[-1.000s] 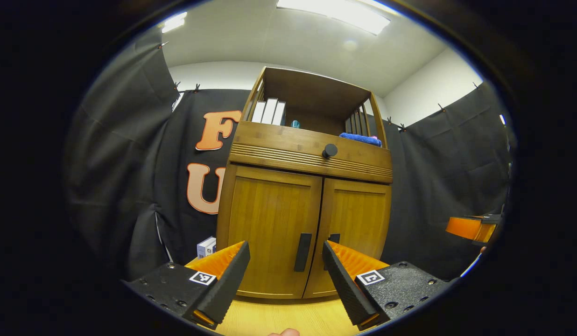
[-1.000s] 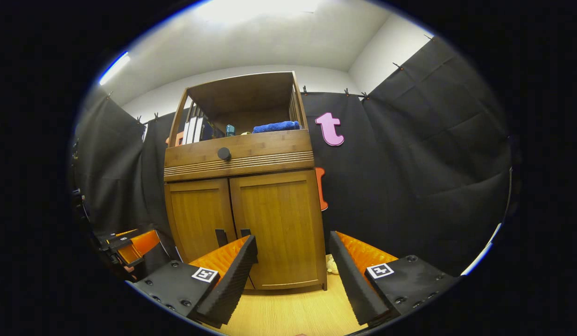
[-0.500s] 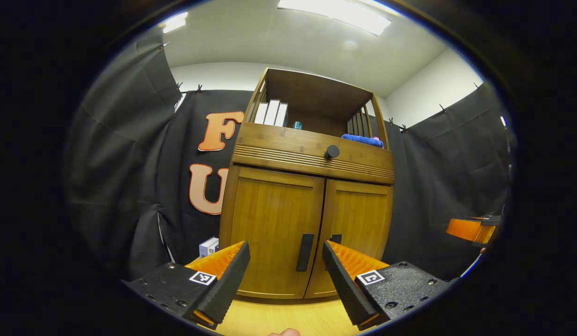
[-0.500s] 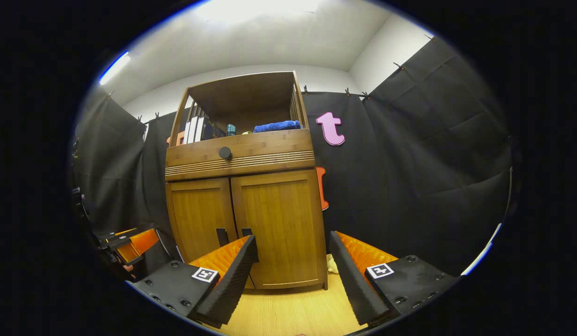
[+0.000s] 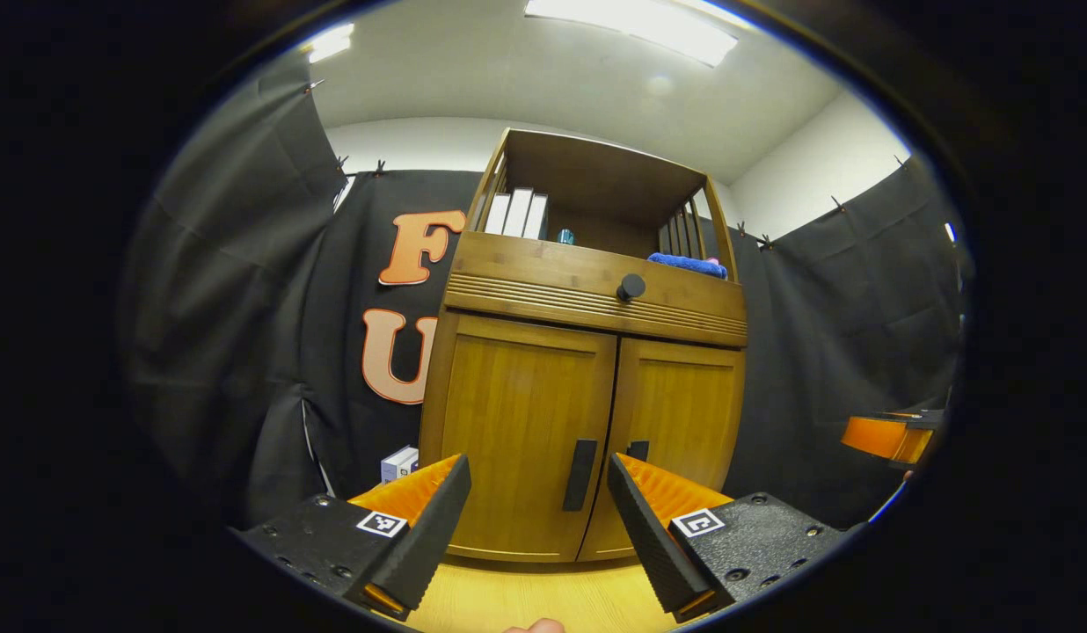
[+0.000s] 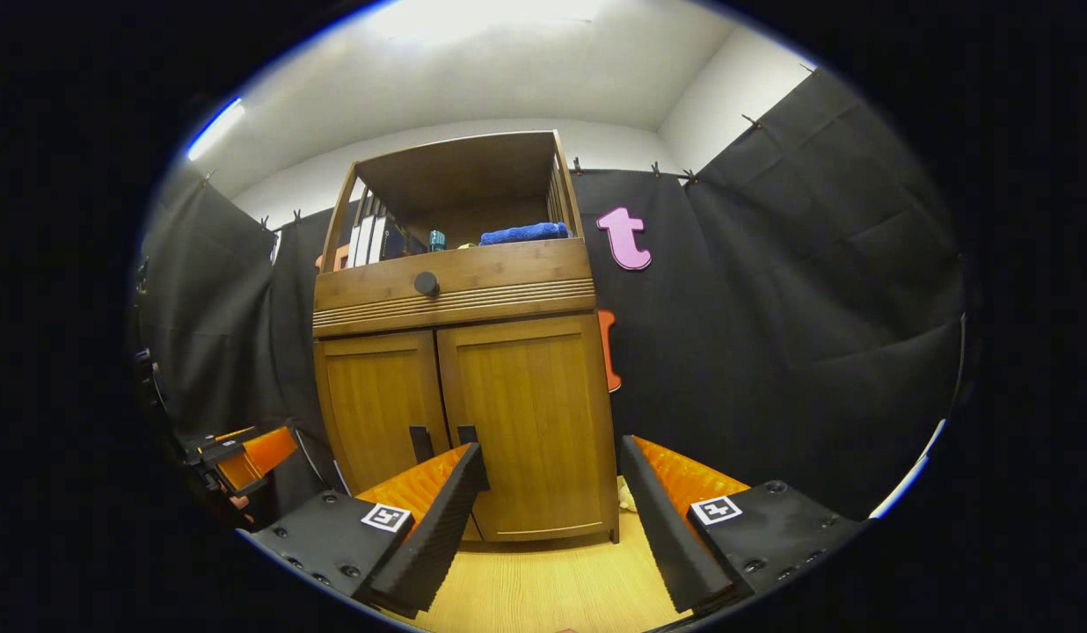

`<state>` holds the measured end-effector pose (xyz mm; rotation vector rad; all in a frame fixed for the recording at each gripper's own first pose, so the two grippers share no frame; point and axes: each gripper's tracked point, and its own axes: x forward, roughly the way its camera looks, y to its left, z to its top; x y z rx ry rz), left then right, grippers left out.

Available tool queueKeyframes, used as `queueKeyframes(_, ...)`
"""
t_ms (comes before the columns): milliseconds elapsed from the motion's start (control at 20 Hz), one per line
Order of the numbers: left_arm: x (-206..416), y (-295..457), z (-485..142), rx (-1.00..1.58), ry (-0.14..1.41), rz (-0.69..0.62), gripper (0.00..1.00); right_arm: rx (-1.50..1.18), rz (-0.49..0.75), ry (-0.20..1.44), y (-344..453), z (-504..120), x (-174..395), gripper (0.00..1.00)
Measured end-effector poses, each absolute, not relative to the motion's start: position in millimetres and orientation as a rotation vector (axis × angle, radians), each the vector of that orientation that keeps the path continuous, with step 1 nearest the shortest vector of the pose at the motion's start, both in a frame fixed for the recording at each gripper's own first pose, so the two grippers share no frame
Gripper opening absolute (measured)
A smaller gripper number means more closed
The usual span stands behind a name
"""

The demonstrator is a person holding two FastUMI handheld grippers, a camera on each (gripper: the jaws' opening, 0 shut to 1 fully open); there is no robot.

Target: Open the right door of the double-door shoe cabinet with the right hand, and open the left door with the left hand.

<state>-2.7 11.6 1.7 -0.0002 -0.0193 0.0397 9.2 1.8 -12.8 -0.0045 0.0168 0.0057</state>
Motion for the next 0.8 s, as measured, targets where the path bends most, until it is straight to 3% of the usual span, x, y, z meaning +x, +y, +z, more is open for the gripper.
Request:
queueKeyframes(650, -11, 29, 6, 0.019, -0.034, 0.090, 0.95, -0.021, 0.084, 0.017, 25, -16, 46, 1.00)
queueKeyframes(800, -11, 32, 8, 0.037, -0.037, 0.105, 0.91, -0.035, 0.104, 0.025, 30, -22, 69, 1.00)
